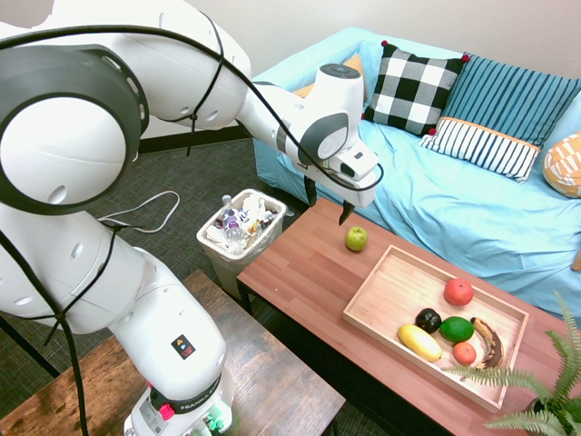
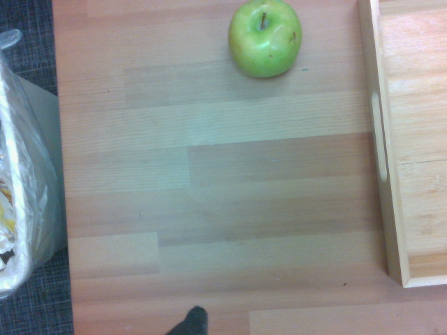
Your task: Put the apple in the tray
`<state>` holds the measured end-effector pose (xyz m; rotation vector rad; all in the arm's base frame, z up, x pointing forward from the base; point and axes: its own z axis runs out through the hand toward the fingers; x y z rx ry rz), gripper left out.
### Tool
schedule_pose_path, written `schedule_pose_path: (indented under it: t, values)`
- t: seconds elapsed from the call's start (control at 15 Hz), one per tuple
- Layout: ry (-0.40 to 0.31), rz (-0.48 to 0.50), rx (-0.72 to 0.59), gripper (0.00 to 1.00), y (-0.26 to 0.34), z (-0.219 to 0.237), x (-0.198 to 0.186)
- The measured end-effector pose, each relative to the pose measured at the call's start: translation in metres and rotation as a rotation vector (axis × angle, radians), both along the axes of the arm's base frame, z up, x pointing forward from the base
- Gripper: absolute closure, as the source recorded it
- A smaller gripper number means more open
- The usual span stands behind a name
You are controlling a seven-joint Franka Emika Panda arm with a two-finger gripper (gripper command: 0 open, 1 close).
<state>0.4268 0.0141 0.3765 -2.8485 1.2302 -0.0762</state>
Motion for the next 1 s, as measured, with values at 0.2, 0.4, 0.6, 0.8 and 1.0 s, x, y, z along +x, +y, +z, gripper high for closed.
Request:
schedule_pose_path:
  t: [0.2,0.4,0.6,0.8,1.0]
  values:
    - [-0.002,-0.022,-0.010,0.00,0.007,-0.002,0.003]
    - [-0.023,-0.049,-0.033,0.00,0.028,-0.014,0.028]
    - [-0.009,-0.088,-0.065,0.00,0.035,-0.045,0.074]
    - [0.039,-0.112,-0.074,0.00,0.045,-0.098,0.122]
    - [0.077,-0.129,-0.087,0.00,0.045,-0.149,0.162]
